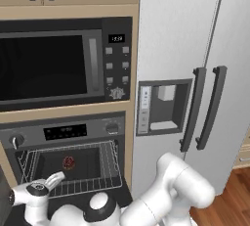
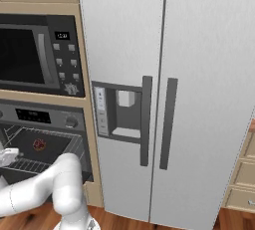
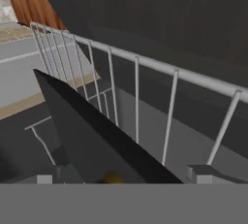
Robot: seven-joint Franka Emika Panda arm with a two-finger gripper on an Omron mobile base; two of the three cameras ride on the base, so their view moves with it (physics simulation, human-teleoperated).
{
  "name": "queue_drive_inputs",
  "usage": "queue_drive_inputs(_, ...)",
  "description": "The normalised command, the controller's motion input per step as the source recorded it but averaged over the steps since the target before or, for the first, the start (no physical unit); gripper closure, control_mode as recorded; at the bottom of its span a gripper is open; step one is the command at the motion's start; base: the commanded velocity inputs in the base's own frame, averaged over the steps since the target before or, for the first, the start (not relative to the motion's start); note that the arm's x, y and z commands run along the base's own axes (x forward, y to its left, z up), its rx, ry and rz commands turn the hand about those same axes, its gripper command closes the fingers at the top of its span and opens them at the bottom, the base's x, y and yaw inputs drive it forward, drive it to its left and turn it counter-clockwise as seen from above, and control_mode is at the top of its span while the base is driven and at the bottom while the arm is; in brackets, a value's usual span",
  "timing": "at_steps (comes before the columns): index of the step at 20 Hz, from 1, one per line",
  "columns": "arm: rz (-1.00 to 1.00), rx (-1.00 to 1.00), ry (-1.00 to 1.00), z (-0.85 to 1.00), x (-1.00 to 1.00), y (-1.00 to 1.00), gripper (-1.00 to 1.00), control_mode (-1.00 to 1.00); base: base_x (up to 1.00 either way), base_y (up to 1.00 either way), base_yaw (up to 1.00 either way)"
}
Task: Take the baked cake out of the oven and place it on the plate for cooling. Then close the oven door.
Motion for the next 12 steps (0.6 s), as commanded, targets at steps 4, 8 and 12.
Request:
queue_drive_inputs(4, 0.00, -0.14, 0.00, -0.77, -0.74, 0.28, -1.00, -1.00, 0.00, 0.00, 0.00)
queue_drive_inputs(8, 0.00, -0.13, 0.00, -0.77, -0.67, 0.30, -1.00, -1.00, 0.00, 0.00, 0.00)
queue_drive_inputs(12, -0.03, 0.01, -0.05, -0.16, -0.01, 0.05, -1.00, -1.00, 0.00, 0.00, 0.00)
